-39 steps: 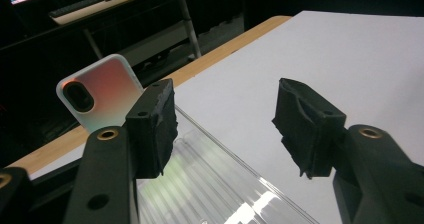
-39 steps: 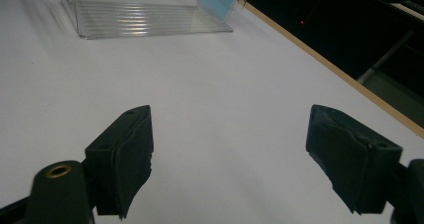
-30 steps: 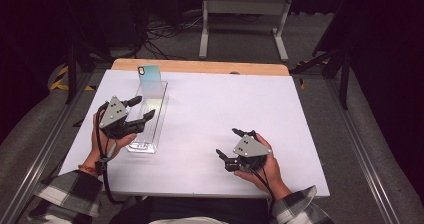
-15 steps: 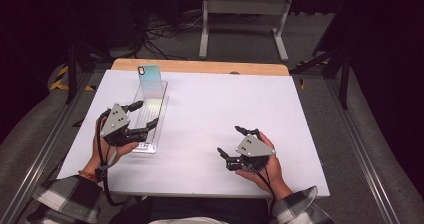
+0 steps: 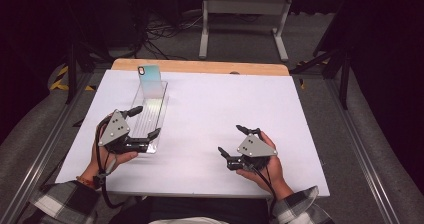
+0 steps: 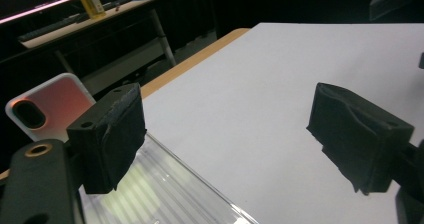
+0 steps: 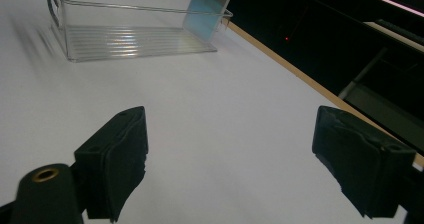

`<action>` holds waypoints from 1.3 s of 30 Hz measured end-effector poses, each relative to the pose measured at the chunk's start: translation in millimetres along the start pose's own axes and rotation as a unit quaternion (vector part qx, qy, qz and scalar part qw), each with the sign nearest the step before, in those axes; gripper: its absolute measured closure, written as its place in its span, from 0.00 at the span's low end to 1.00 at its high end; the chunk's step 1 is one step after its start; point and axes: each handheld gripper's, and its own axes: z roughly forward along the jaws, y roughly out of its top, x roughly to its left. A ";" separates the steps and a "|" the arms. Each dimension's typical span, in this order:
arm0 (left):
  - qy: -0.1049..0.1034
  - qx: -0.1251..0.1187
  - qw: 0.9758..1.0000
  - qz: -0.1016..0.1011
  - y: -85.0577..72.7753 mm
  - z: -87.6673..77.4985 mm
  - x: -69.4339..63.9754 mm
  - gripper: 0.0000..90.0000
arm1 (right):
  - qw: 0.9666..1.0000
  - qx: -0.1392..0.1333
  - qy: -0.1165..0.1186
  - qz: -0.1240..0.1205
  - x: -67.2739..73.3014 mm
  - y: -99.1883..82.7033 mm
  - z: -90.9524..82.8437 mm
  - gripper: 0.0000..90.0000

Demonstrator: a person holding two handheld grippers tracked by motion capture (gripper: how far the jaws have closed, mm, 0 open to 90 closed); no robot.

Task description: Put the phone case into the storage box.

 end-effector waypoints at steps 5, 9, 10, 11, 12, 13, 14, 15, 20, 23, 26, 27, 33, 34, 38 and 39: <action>-0.006 -0.006 1.000 0.002 -1.4 -0.7 -5.0 0.13 | 1.000 -0.001 -0.001 -0.001 -0.1 0.6 -1.5 0.17; -0.010 -0.009 1.000 0.003 -2.9 -1.5 -8.1 0.12 | 1.000 -0.002 -0.003 -0.002 -1.1 1.3 -2.6 0.17; -0.010 -0.013 1.000 0.003 -3.6 -1.8 -9.4 0.11 | 1.000 -0.004 -0.003 -0.001 -1.1 1.4 -2.8 0.17; -0.011 -0.016 1.000 0.004 -4.3 -2.0 -11.0 0.11 | 1.000 -0.003 -0.003 -0.001 -1.0 1.6 -3.3 0.17; -0.012 -0.016 1.000 0.006 -4.8 -2.5 -12.0 0.11 | 1.000 -0.004 -0.003 -0.001 -0.9 1.9 -3.7 0.17; -0.012 -0.016 1.000 0.011 -5.2 -2.8 -12.3 0.10 | 1.000 -0.006 -0.003 -0.001 -0.9 2.2 -4.0 0.17; -0.014 -0.016 1.000 0.006 -6.0 -2.7 -13.5 0.10 | 1.000 -0.006 -0.002 -0.001 -0.9 2.6 -4.3 0.17; -0.015 -0.016 1.000 0.008 -6.4 -2.8 -13.6 0.09 | 1.000 -0.006 -0.002 -0.001 -0.7 2.8 -4.3 0.17; -0.031 -0.022 0.999 0.001 -8.5 -5.4 -14.9 0.07 | 1.000 -0.005 0.004 -0.003 0.7 3.1 -4.0 0.17; -0.031 -0.027 0.999 0.003 -10.3 -8.1 -15.1 0.07 | 1.000 -0.002 0.005 -0.004 2.1 2.4 -4.3 0.16; -0.034 -0.025 0.999 0.001 -13.2 -7.6 -16.5 0.04 | 1.000 -0.002 0.002 -0.002 2.6 1.0 -6.4 0.16; -0.033 -0.021 0.999 0.004 -14.2 -6.9 -17.2 0.04 | 1.000 -0.002 0.000 -0.001 2.7 0.6 -7.3 0.16; -0.048 -0.014 0.999 0.005 -23.1 -4.0 -22.6 0.04 | 1.000 -0.003 -0.002 0.005 3.2 -1.4 -11.7 0.16; -0.050 -0.011 0.999 0.002 -24.5 -4.2 -22.8 0.04 | 1.000 -0.003 0.002 0.007 3.6 -2.1 -12.3 0.16; -0.057 -0.008 0.998 -0.008 -33.4 -3.2 -25.1 0.04 | 1.000 0.000 0.006 0.005 6.3 -4.3 -12.8 0.15; -0.060 -0.006 0.998 -0.005 -35.6 -3.1 -26.2 0.04 | 1.000 0.001 0.008 0.002 6.8 -4.7 -13.1 0.14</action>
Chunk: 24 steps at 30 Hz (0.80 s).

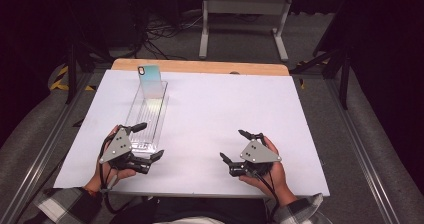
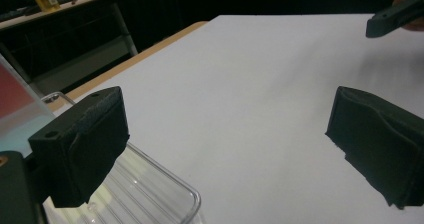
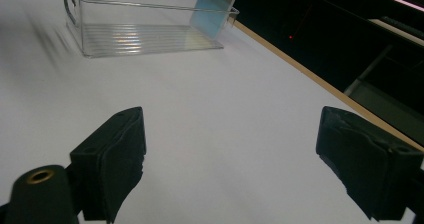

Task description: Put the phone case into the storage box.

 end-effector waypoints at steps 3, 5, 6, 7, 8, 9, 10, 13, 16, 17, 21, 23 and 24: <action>0.002 0.003 1.000 0.004 -4.2 -0.4 -2.8 0.04 | 1.000 -0.004 0.004 0.009 0.8 -1.1 -1.4 0.11; 0.007 0.006 1.000 0.010 -6.4 -0.3 -4.5 0.04 | 1.000 -0.008 0.003 0.015 1.1 -2.0 -2.4 0.07; 0.005 0.006 1.000 0.005 -7.8 -0.4 -4.8 0.05 | 1.000 -0.008 0.003 0.016 1.0 -2.2 -2.7 0.07; 0.002 0.005 1.000 0.000 -9.5 -0.7 -5.0 0.06 | 1.000 -0.008 0.002 0.016 1.0 -2.4 -2.9 0.06; -0.001 0.007 1.000 0.001 -10.8 -0.6 -5.5 0.05 | 1.000 -0.009 0.005 0.020 1.0 -2.8 -3.7 0.06; -0.001 0.007 1.000 -0.001 -11.6 -0.5 -6.2 0.05 | 1.000 -0.014 0.010 0.021 0.6 -3.1 -4.5 0.06; -0.007 0.009 1.000 -0.003 -12.5 -0.6 -6.1 0.04 | 1.000 -0.014 0.010 0.022 0.8 -3.2 -4.8 0.06; -0.008 0.018 1.000 -0.012 -15.1 2.4 -7.6 0.03 | 1.000 -0.018 0.007 0.023 0.5 -3.2 -6.2 0.05; -0.014 0.023 1.000 -0.014 -16.8 4.8 -8.6 0.02 | 0.999 -0.025 0.000 0.024 -0.2 -4.4 -7.5 0.06; -0.014 0.023 1.000 -0.011 -16.5 4.4 -8.0 0.02 | 0.999 -0.025 0.007 0.032 -1.2 -5.1 -6.7 0.05; -0.017 0.021 1.000 -0.014 -16.6 4.9 -7.9 0.02 | 1.000 -0.015 0.007 0.026 0.0 -6.8 -4.7 0.05; -0.023 0.020 0.999 -0.019 -17.4 6.0 -6.9 0.02 | 1.000 -0.015 0.008 0.025 0.6 -6.8 -5.0 0.05; -0.021 0.021 0.999 -0.019 -17.6 6.6 -7.1 0.02 | 1.000 -0.014 0.010 0.022 0.6 -6.5 -4.9 0.05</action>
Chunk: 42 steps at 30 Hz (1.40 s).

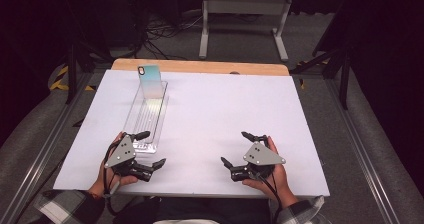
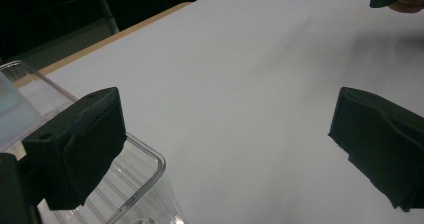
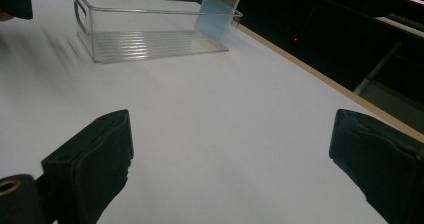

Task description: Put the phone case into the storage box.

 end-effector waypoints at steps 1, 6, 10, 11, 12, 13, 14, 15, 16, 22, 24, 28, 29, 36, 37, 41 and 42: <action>0.000 -0.001 1.000 0.000 0.0 0.0 0.1 0.02 | 1.000 0.000 0.000 -0.001 0.2 0.2 0.2 0.05; -0.001 -0.005 1.000 -0.003 0.6 -1.9 1.2 0.03 | 1.000 0.004 -0.002 -0.008 2.0 0.0 0.9 0.05; -0.003 -0.003 1.000 0.001 1.0 -1.5 0.5 0.03 | 1.000 0.005 -0.007 -0.014 2.4 0.4 0.5 0.05; -0.002 -0.005 1.000 0.004 1.3 -1.8 -0.2 0.03 | 1.000 0.005 -0.011 -0.015 2.8 0.3 1.0 0.05; -0.002 -0.003 1.000 0.007 1.5 -2.2 -0.3 0.03 | 1.000 0.008 -0.011 -0.017 3.3 0.3 1.4 0.05; -0.001 -0.004 1.000 0.007 1.2 -2.7 -1.2 0.04 | 1.000 0.009 -0.011 -0.018 3.7 0.6 1.6 0.05; -0.001 -0.005 1.000 0.006 1.1 -3.6 -1.7 0.03 | 1.000 0.009 -0.013 -0.023 4.3 1.2 1.9 0.05; 0.000 -0.006 1.000 0.011 1.4 -4.8 -1.3 0.03 | 1.000 0.009 -0.016 -0.022 5.0 1.8 2.0 0.05; 0.001 -0.007 1.000 0.008 1.4 -5.5 -1.9 0.03 | 1.000 0.007 -0.018 -0.023 5.0 2.3 2.2 0.05; 0.000 -0.012 1.000 0.009 2.6 -6.8 -0.6 0.04 | 1.000 0.008 -0.022 -0.016 4.6 1.9 3.7 0.06; 0.000 -0.012 1.000 0.008 2.7 -6.3 0.0 0.04 | 0.999 0.013 -0.024 -0.020 4.6 1.2 4.7 0.06; 0.003 -0.013 1.000 0.008 3.0 -5.5 0.2 0.04 | 0.999 0.018 -0.024 -0.015 3.8 -0.6 6.2 0.06; 0.003 -0.013 1.000 0.008 3.0 -5.5 0.2 0.04 | 0.999 0.018 -0.024 -0.015 3.8 -0.6 6.2 0.06; 0.004 -0.008 1.000 0.014 3.4 -4.5 -1.5 0.04 | 0.999 0.018 -0.028 -0.014 4.2 -0.4 6.9 0.06; 0.004 -0.008 1.000 0.016 3.5 -4.4 -1.5 0.04 | 0.999 0.017 -0.028 -0.015 3.9 -0.4 7.1 0.07; 0.007 -0.006 1.000 0.015 3.6 -3.9 -0.4 0.04 | 0.999 0.019 -0.026 -0.015 2.9 -1.7 8.3 0.07; 0.008 -0.005 1.000 0.012 3.2 -3.5 -0.4 0.04 | 0.999 0.021 -0.026 -0.012 2.5 -2.0 8.8 0.07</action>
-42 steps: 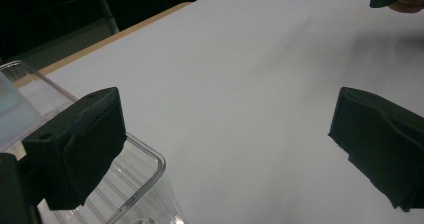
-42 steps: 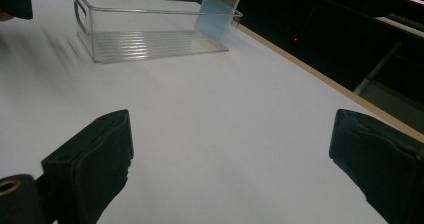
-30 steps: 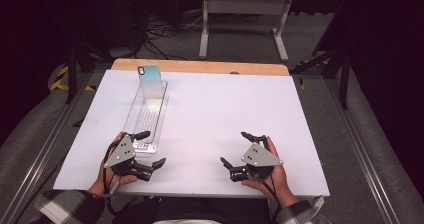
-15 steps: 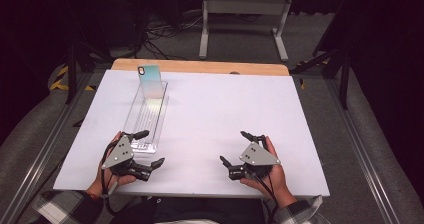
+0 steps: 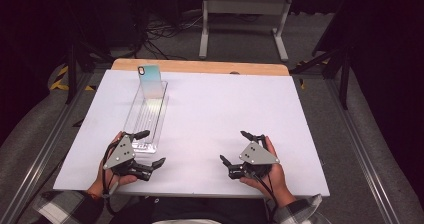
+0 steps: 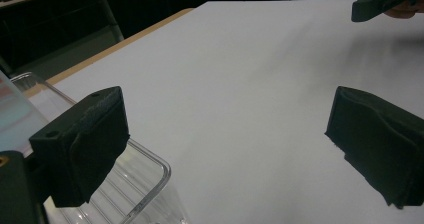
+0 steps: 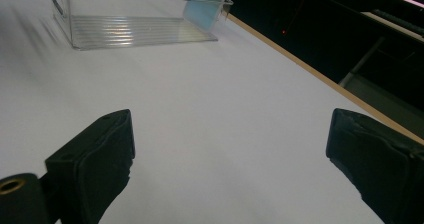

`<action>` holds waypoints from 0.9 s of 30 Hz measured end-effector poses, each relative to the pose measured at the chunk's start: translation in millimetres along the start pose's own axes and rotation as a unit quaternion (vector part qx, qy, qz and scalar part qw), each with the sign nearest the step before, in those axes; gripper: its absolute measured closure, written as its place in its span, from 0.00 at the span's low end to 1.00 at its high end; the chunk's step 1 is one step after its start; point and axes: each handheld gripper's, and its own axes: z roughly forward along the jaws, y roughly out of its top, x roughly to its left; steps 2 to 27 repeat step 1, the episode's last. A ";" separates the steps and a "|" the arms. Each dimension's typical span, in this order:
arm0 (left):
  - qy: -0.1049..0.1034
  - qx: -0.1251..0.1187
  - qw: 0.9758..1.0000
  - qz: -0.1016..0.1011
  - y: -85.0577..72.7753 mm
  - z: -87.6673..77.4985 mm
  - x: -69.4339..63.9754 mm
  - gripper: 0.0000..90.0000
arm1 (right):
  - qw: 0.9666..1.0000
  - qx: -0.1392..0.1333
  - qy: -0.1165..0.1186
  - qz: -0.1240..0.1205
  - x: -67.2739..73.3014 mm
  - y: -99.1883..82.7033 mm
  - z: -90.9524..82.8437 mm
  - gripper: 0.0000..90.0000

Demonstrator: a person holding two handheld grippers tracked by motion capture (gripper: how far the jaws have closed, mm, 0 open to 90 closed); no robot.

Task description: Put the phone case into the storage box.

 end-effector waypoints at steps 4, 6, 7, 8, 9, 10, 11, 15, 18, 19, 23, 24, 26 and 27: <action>0.002 0.000 1.000 -0.001 -0.4 0.8 0.0 0.04 | 1.000 0.000 0.000 0.002 -0.4 -0.3 0.6 0.07; 0.002 0.000 1.000 -0.001 -0.4 0.8 0.0 0.04 | 1.000 0.000 0.000 0.002 -0.4 -0.3 0.6 0.07; 0.002 0.000 1.000 -0.001 -0.4 0.8 0.0 0.04 | 1.000 0.000 0.000 0.002 -0.4 -0.3 0.6 0.07; 0.002 0.000 1.000 -0.001 -0.4 0.8 0.0 0.04 | 1.000 0.000 0.000 0.002 -0.4 -0.3 0.6 0.07; 0.002 0.000 1.000 -0.001 -0.4 0.8 0.0 0.04 | 1.000 0.000 0.000 0.002 -0.4 -0.3 0.6 0.07; 0.002 0.000 1.000 -0.001 -0.4 0.8 0.0 0.04 | 1.000 0.000 0.000 0.002 -0.4 -0.3 0.6 0.07; 0.002 0.000 1.000 -0.001 -0.4 0.8 0.0 0.04 | 1.000 0.000 0.000 0.002 -0.4 -0.3 0.6 0.07; 0.002 0.000 1.000 -0.001 -0.4 0.8 0.0 0.04 | 1.000 0.000 0.000 0.002 -0.4 -0.3 0.6 0.07; 0.002 0.000 1.000 -0.001 -0.4 0.8 0.0 0.04 | 1.000 0.000 0.000 0.002 -0.4 -0.3 0.6 0.07; 0.002 0.000 1.000 -0.001 -0.4 0.8 0.0 0.04 | 1.000 0.000 0.000 0.002 -0.4 -0.3 0.6 0.07; 0.002 0.000 1.000 -0.001 -0.4 0.8 0.0 0.04 | 1.000 0.000 0.000 0.002 -0.4 -0.3 0.6 0.07; 0.002 0.000 1.000 -0.001 -0.4 0.8 0.0 0.04 | 1.000 0.000 0.000 0.002 -0.4 -0.3 0.6 0.07; 0.002 0.000 1.000 -0.001 -0.4 0.8 0.0 0.04 | 1.000 0.000 0.000 0.002 -0.4 -0.3 0.6 0.07; 0.002 0.000 1.000 -0.001 -0.4 0.8 0.0 0.04 | 1.000 0.000 0.000 0.002 -0.4 -0.3 0.6 0.07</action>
